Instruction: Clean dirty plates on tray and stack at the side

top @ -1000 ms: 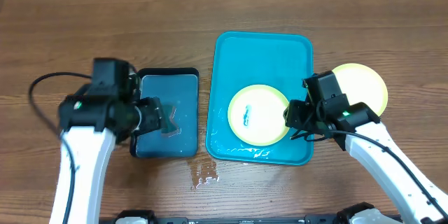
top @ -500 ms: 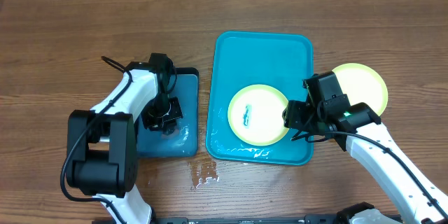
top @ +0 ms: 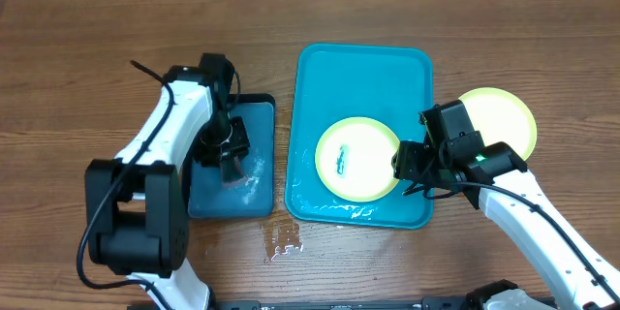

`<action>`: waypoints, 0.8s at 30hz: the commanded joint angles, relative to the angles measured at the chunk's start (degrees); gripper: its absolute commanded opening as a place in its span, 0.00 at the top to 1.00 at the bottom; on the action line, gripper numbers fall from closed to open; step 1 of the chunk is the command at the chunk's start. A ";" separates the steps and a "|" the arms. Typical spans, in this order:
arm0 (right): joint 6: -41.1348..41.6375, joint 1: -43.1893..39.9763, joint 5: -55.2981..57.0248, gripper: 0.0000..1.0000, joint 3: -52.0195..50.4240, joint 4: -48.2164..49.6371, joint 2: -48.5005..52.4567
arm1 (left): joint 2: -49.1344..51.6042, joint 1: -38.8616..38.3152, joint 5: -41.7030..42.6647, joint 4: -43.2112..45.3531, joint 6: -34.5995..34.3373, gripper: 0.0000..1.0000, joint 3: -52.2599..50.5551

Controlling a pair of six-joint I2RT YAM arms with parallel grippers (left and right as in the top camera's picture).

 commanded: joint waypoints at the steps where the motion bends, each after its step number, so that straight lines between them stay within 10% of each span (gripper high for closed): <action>1: -0.28 -0.04 0.85 0.41 1.55 0.31 -0.42 | -0.55 0.26 -2.51 3.21 1.27 0.52 -1.88; 8: 1.40 -0.15 5.55 0.40 1.55 -0.11 -0.39 | 3.08 0.20 -2.51 13.70 1.09 0.95 -10.60; 24: -7.54 -4.66 -6.88 0.34 1.49 6.60 12.24 | -1.57 -3.65 -2.08 -8.57 6.27 0.96 18.18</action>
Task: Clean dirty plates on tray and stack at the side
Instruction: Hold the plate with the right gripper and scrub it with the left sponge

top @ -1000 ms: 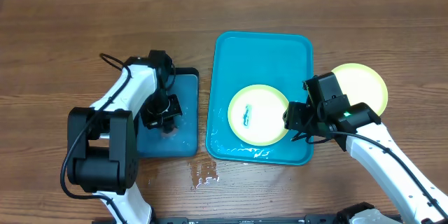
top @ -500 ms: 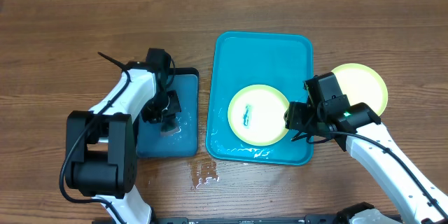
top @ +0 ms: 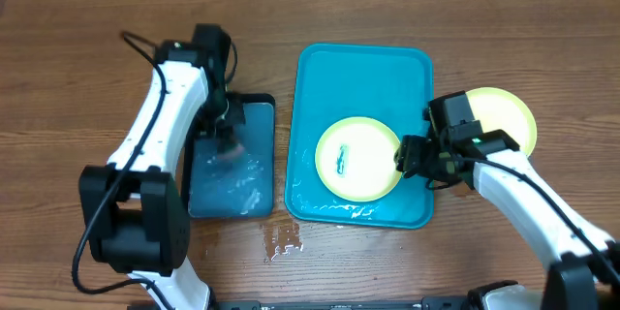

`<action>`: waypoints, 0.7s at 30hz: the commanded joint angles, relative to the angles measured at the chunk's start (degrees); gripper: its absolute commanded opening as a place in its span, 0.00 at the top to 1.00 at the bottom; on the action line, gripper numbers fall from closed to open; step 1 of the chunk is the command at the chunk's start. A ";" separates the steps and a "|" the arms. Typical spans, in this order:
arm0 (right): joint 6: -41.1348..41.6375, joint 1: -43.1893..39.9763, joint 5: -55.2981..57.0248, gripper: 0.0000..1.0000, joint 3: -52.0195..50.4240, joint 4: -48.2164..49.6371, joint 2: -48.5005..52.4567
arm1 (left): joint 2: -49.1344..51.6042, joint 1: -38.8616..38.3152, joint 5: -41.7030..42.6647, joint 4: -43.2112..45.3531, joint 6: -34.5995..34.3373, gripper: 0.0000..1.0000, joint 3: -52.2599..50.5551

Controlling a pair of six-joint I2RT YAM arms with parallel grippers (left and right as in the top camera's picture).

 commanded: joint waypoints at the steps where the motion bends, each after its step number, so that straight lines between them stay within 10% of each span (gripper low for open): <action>1: -3.02 0.15 -3.63 0.34 1.36 2.73 4.44 | -2.03 -3.61 0.07 -2.82 2.12 0.96 6.16; 4: -2.99 0.15 -4.13 0.39 1.33 5.16 9.11 | -2.03 -6.40 -1.49 -4.20 2.10 0.96 9.70; 10: -1.55 2.19 -5.42 0.96 1.33 6.05 14.01 | -2.03 -9.11 0.57 -3.50 1.55 0.96 10.19; 21: 0.68 3.23 -2.69 0.96 1.29 4.96 14.23 | 4.59 -24.11 9.55 12.98 -4.02 0.96 5.92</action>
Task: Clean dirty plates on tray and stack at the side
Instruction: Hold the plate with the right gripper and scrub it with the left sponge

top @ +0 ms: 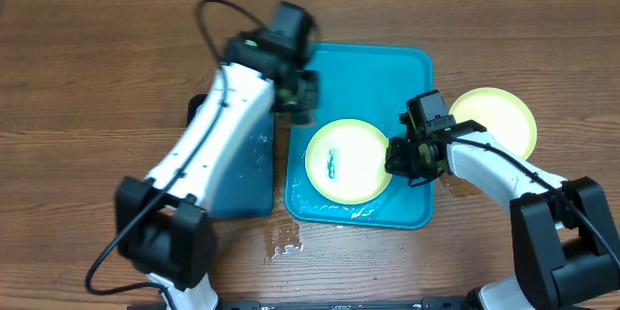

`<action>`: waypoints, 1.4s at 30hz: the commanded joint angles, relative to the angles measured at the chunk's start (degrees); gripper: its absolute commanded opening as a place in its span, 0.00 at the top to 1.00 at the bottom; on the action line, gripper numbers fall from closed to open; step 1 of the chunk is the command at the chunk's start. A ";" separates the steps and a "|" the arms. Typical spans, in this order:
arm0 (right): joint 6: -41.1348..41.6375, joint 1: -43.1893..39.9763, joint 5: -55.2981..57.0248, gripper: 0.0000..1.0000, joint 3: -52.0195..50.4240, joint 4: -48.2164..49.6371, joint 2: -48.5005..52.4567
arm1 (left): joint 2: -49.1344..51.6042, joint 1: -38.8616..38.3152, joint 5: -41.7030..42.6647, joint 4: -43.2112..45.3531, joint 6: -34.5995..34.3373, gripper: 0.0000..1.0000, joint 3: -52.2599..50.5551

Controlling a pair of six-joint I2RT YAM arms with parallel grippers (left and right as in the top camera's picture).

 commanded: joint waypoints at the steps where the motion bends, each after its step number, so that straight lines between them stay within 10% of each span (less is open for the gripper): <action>1: 0.48 0.92 1.99 0.96 -0.20 -1.03 1.77 | 6.62 -6.86 3.06 2.16 -6.01 0.96 -2.25; 8: 0.48 0.92 2.01 0.96 -0.20 -1.57 1.77 | 19.06 -11.43 4.87 2.62 -12.15 0.96 -2.25; 18: 0.48 0.92 2.01 0.96 -0.20 -1.57 1.77 | 20.68 -7.54 -29.27 -6.43 -11.39 0.96 -2.23; 29: 0.48 0.92 2.01 0.96 -0.20 -2.23 1.77 | 24.13 -12.22 33.16 15.63 -0.50 0.95 -6.25; 38: 0.48 0.92 2.01 0.96 -0.20 -2.27 1.77 | 24.46 -14.12 33.16 12.74 -0.94 0.96 -6.16; 42: 0.48 0.92 2.01 0.96 -0.20 -2.25 1.77 | 22.71 -11.69 20.48 5.42 -6.45 0.96 -6.16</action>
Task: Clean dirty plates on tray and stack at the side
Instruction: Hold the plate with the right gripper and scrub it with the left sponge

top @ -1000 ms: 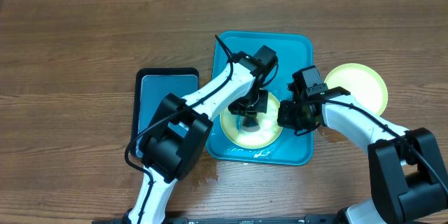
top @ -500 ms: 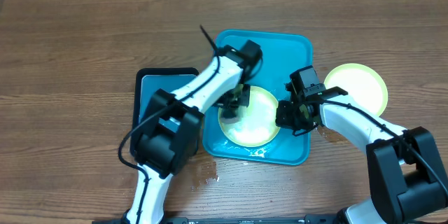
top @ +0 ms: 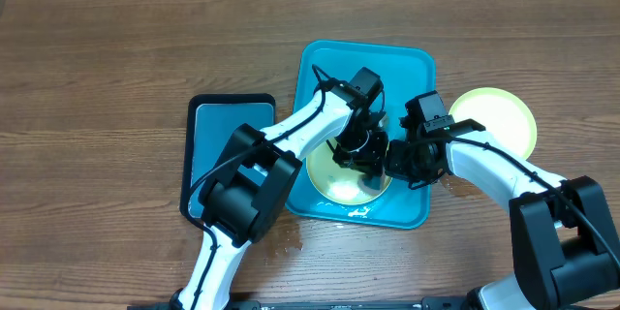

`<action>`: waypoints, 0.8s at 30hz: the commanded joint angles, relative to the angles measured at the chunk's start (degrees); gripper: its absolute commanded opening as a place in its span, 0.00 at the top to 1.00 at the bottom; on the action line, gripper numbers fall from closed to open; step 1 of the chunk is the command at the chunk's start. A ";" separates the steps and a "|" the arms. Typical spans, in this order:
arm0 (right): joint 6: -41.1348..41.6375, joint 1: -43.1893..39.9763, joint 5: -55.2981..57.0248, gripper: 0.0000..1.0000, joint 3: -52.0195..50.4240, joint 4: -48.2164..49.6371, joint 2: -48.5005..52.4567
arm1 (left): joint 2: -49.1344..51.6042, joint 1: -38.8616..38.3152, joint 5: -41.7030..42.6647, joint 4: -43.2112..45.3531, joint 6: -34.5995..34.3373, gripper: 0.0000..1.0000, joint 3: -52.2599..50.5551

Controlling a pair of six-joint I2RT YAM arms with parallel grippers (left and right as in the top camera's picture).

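Observation:
A yellow-green plate (top: pixel 334 184) lies in the teal tray (top: pixel 363 63), towards its front edge. My left gripper (top: pixel 360 147) reaches across and sits low over the plate's middle. Its fingertips and the pinkish sponge are hidden under the wrist. My right gripper (top: pixel 397 163) is shut on the plate's right rim. A second yellow-green plate (top: pixel 502 116), with no marks on it, lies on the table to the right of the tray.
A dark blue basin (top: pixel 228 131) with water in it stands left of the tray. No sponge lies in it. A small puddle (top: pixel 283 237) wets the table in front of the tray. Wet streaks show at the tray's front edge (top: pixel 354 213).
My left gripper has moved from the tray's back left corner down onto the middle of the plate. The right gripper stays on the plate's right rim.
My left gripper first held a pinkish sponge down in the water basin, and the right gripper was at the dirty plate's rim. Then the left gripper was further back in the basin, then at the tray's back left corner. Now it is on the plate.

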 commanded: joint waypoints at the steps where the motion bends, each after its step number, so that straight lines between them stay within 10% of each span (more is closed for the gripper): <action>1: -0.76 0.70 2.32 0.96 -0.70 0.33 1.46 | -0.22 1.36 -16.33 -8.28 -5.42 0.96 -2.01; 6: -0.79 0.70 2.32 0.96 -0.70 0.37 1.46 | -2.40 1.40 -48.57 -14.03 -9.40 0.96 -2.10; 13: -0.79 0.68 2.34 0.96 -0.70 0.35 1.46 | -2.40 1.64 -71.12 -15.06 -9.29 0.96 -2.05; 18: -0.79 0.70 2.51 0.96 -0.70 0.31 1.46 | -2.40 1.68 -64.08 -11.02 -5.79 0.96 -2.05; 24: -0.79 0.68 2.51 0.96 -0.70 0.15 1.46 | -2.08 1.84 -26.21 -1.22 -0.66 0.96 -2.19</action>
